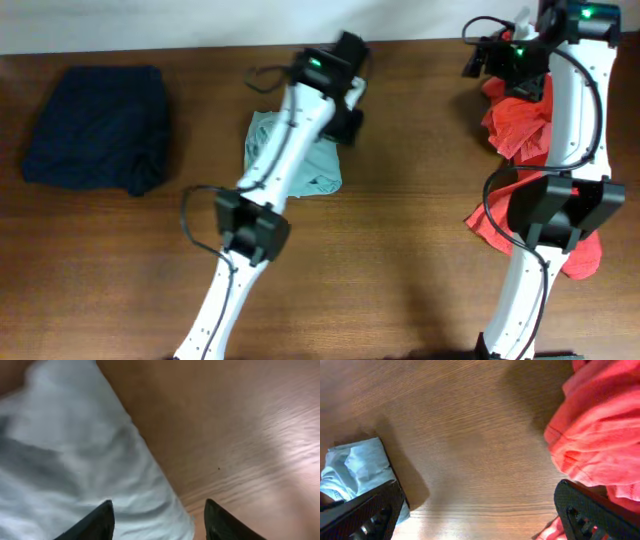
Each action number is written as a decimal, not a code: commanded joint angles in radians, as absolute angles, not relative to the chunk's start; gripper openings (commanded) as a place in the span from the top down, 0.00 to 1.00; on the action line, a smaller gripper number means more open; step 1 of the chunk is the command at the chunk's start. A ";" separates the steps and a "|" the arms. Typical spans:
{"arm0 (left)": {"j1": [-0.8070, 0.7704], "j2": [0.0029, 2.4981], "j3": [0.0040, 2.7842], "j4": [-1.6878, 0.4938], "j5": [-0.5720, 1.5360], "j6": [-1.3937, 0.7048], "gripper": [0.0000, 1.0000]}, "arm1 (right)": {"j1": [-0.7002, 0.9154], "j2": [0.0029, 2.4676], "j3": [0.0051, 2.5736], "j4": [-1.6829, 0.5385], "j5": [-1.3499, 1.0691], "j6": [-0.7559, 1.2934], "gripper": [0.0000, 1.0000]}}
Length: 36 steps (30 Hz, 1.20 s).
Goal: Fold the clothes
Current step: 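Grasp the light blue bundle's edge with the left gripper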
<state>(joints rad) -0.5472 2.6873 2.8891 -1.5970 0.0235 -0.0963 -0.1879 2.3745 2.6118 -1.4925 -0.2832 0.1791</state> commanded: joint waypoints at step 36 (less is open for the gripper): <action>-0.549 2.822 2.699 -1.688 -0.375 -0.265 0.43 | -0.188 2.363 2.619 -1.499 -0.303 0.173 0.02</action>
<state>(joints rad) -0.6056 2.8189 2.7537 -1.6871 -0.4191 -0.2550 -0.1890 2.3745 2.6118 -1.5032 -0.2909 0.1795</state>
